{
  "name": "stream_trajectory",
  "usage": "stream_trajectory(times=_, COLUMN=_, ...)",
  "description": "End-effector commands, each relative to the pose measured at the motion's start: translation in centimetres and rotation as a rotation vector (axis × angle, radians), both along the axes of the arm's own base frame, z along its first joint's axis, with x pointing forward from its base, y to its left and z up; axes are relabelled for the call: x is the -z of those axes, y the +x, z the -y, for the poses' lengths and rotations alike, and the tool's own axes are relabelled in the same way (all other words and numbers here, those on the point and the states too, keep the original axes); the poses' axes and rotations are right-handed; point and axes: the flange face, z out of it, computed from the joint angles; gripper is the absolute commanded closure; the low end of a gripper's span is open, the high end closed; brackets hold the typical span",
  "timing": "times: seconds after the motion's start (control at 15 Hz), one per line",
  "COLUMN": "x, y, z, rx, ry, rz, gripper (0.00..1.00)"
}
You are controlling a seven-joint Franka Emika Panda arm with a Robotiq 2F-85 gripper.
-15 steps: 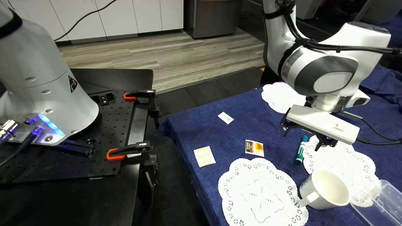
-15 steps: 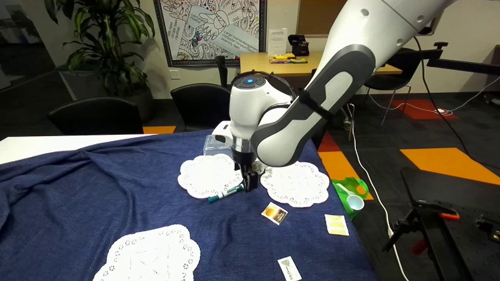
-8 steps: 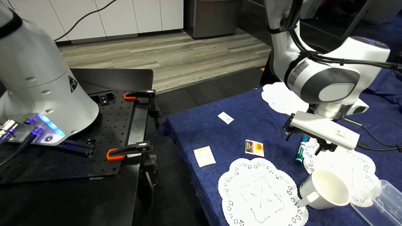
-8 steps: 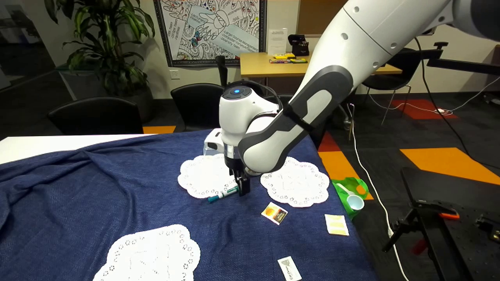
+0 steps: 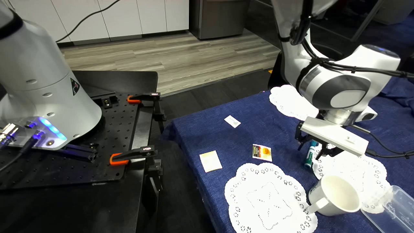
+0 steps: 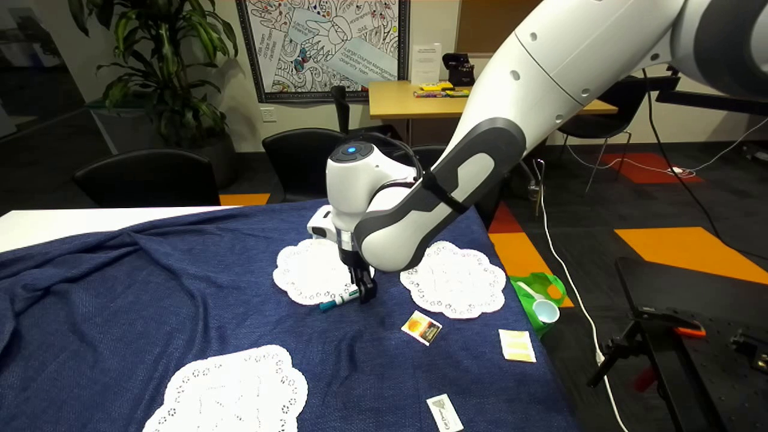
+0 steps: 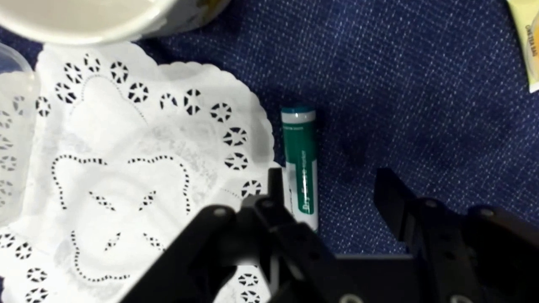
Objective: Take the marker from the table and put in the white cup
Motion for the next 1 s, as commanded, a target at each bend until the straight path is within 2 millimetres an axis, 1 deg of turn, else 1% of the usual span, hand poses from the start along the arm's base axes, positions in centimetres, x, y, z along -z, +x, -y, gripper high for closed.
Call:
stream_trajectory(times=0.0, x=0.2, y=0.7, z=0.2, rx=0.000, ry=0.002, rz=-0.018, gripper=0.44)
stream_trajectory(times=0.13, x=0.5, y=0.7, z=0.2, rx=-0.001, ry=0.003, rz=-0.022, gripper=0.43)
stream_trajectory(times=0.2, x=0.6, y=0.8, z=0.2, rx=0.000, ry=0.002, rz=-0.024, gripper=0.45)
stream_trajectory(times=0.27, x=0.7, y=0.8, z=0.2, rx=0.001, ry=0.002, rz=-0.025, gripper=0.67)
stream_trajectory(times=0.4, x=0.9, y=0.9, z=0.2, rx=-0.001, ry=0.002, rz=-0.025, gripper=0.71)
stream_trajectory(times=0.6, x=0.6, y=0.6, z=0.2, rx=-0.004, ry=0.000, rz=-0.014, gripper=0.94)
stream_trajectory(times=0.67, x=0.4, y=0.5, z=0.2, rx=-0.002, ry=-0.001, rz=-0.012, gripper=1.00)
stream_trajectory(times=0.8, x=-0.7, y=0.2, z=0.3, rx=0.003, ry=0.009, rz=-0.003, gripper=0.95)
stream_trajectory(times=0.93, x=-2.0, y=-0.2, z=0.4, rx=0.009, ry=0.015, rz=-0.005, gripper=0.95)
